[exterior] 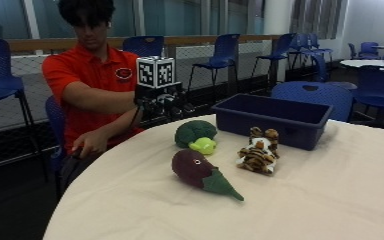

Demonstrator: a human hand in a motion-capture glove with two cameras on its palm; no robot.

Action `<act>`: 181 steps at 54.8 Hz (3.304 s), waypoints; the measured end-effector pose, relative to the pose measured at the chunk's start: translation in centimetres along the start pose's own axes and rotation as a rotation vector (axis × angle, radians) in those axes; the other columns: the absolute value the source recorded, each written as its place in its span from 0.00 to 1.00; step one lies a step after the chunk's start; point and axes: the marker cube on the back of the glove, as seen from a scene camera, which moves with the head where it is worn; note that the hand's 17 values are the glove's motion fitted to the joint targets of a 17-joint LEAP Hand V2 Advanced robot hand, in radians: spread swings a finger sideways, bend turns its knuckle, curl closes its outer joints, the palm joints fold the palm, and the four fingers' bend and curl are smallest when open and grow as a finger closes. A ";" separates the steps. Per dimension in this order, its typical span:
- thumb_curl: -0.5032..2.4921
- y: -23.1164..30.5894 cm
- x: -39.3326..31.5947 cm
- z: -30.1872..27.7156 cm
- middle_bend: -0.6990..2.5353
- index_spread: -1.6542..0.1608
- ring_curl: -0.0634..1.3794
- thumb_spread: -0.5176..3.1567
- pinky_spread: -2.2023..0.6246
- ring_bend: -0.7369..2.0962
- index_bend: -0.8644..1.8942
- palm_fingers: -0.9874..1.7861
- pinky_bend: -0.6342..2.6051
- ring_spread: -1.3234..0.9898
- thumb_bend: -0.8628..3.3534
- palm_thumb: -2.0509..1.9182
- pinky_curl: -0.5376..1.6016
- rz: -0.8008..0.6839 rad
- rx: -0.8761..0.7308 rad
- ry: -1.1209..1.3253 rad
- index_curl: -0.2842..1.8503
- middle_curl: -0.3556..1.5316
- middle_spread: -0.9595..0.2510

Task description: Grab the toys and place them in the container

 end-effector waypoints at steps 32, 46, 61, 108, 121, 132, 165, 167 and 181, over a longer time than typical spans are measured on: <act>0.20 -1.6 -0.6 0.2 0.27 0.72 0.10 0.45 0.79 0.32 0.40 0.34 0.36 0.54 0.19 0.49 0.37 -0.025 0.030 -0.094 0.25 0.31 0.68; 0.21 -5.0 -4.0 0.9 0.27 0.72 0.12 0.44 0.80 0.32 0.38 0.34 0.39 0.54 0.18 0.49 0.39 -0.092 0.016 -0.110 0.27 0.32 0.69; 0.21 -9.0 -6.6 4.1 0.26 0.72 0.13 0.43 0.82 0.32 0.37 0.32 0.46 0.56 0.18 0.48 0.42 -0.040 -0.129 -0.028 0.27 0.31 0.71; 0.36 -13.3 -7.2 -8.6 0.39 0.69 0.31 0.37 0.62 0.52 0.41 0.74 0.50 0.35 0.26 0.69 0.43 -0.048 0.093 0.023 0.35 0.43 0.42; 0.40 -18.4 -18.3 -13.8 0.39 0.68 0.33 0.33 0.62 0.52 0.41 0.73 0.50 0.34 0.25 0.70 0.44 -0.177 0.125 -0.047 0.41 0.47 0.38; 0.42 -21.8 -27.2 -13.7 0.39 0.66 0.34 0.32 0.62 0.51 0.41 0.71 0.50 0.33 0.24 0.69 0.45 -0.254 0.134 -0.078 0.46 0.50 0.36; 0.31 -22.8 -15.8 -6.7 0.24 0.72 0.20 0.44 0.81 0.30 0.35 0.23 0.60 0.57 0.19 0.50 0.46 -0.166 -0.014 -0.066 0.37 0.37 0.73; 0.31 -23.0 -13.4 -6.5 0.24 0.72 0.20 0.44 0.81 0.30 0.35 0.24 0.60 0.58 0.19 0.50 0.45 -0.118 -0.012 -0.070 0.36 0.37 0.73; 0.27 -22.8 2.0 -3.3 0.25 0.73 0.17 0.43 0.83 0.30 0.37 0.25 0.58 0.59 0.18 0.49 0.43 0.140 -0.050 -0.078 0.32 0.33 0.75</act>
